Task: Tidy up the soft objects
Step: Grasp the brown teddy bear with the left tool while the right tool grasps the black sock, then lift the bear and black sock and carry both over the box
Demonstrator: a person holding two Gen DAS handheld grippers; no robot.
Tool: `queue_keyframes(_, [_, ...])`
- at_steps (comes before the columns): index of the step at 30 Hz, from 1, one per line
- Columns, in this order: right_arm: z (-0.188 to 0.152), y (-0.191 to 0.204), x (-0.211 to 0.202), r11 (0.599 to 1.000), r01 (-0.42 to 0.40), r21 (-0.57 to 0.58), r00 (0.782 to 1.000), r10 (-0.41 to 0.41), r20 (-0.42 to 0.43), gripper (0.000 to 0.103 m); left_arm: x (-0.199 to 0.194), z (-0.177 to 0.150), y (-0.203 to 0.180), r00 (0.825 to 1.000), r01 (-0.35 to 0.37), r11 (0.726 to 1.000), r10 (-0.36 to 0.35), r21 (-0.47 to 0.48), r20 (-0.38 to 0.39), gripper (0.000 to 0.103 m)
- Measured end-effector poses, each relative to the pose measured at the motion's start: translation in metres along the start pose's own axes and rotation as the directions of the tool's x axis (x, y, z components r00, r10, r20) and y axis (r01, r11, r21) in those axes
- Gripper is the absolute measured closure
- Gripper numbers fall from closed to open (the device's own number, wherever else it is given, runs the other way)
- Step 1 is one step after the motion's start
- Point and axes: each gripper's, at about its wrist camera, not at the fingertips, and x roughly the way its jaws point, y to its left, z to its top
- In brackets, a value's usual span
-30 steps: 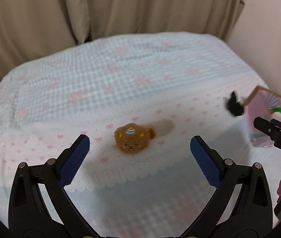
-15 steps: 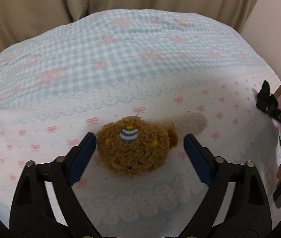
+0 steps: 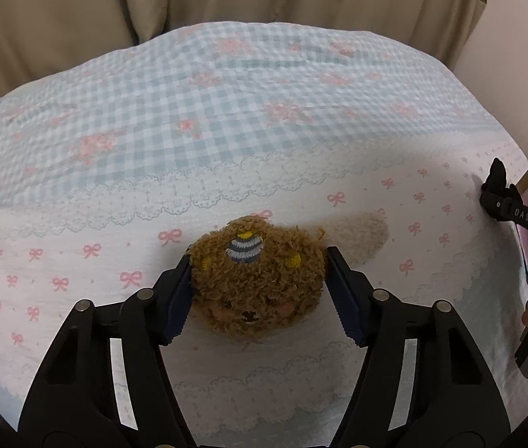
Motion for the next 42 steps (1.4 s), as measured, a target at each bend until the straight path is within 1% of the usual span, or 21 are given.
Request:
queue_keyframes(7, [0.001, 0.004, -0.015, 0.999, -0.022, -0.029, 1.000, 0.022, 0.011, 0.081, -0.018, 0.008, 0.001, 0.999, 0.010, 1.000, -0.010, -0.014, 0.039, 0.042])
queue_keyframes(12, [0.004, 0.011, -0.036, 0.998, -0.041, -0.048, 0.999, 0.042, 0.027, 0.081, -0.041, 0.017, 0.003, 0.998, 0.017, 0.999, -0.015, -0.034, 0.061, 0.042])
queue_keyframes(16, [0.013, 0.014, -0.065, 0.997, -0.060, -0.051, 0.997, 0.062, 0.045, 0.081, -0.069, 0.032, -0.002, 0.997, 0.015, 0.999, -0.012, -0.032, 0.081, 0.042])
queue_keyframes(21, [0.028, 0.011, -0.114, 0.997, -0.078, -0.029, 0.995, 0.079, 0.060, 0.081, -0.107, 0.056, -0.016, 0.996, 0.009, 1.000, -0.007, -0.029, 0.085, 0.042])
queue_keyframes(26, [0.041, -0.001, -0.169, 0.997, -0.082, 0.003, 0.994, 0.081, 0.072, 0.081, -0.153, 0.082, -0.041, 0.994, 0.027, 1.000, -0.026, -0.010, 0.109, 0.042])
queue_keyframes(31, [0.053, -0.023, -0.222, 0.995, -0.087, 0.039, 0.993, 0.084, 0.085, 0.081, -0.197, 0.106, -0.081, 0.989, 0.058, 0.998, -0.061, 0.031, 0.137, 0.042])
queue_keyframes(36, [0.066, -0.064, -0.273, 0.993, -0.090, 0.078, 0.992, 0.082, 0.100, 0.081, -0.229, 0.124, -0.130, 0.984, 0.104, 0.993, -0.111, 0.054, 0.142, 0.042])
queue_keyframes(37, [0.069, -0.073, -0.281, 0.993, -0.086, 0.082, 0.992, 0.078, 0.102, 0.081, -0.235, 0.128, -0.145, 0.982, 0.117, 0.991, -0.125, 0.065, 0.139, 0.042])
queue_keyframes(42, [0.075, -0.127, -0.312, 0.992, -0.065, 0.105, 0.993, 0.054, 0.100, 0.081, -0.246, 0.130, -0.206, 0.981, 0.159, 0.983, -0.168, 0.090, 0.100, 0.042])
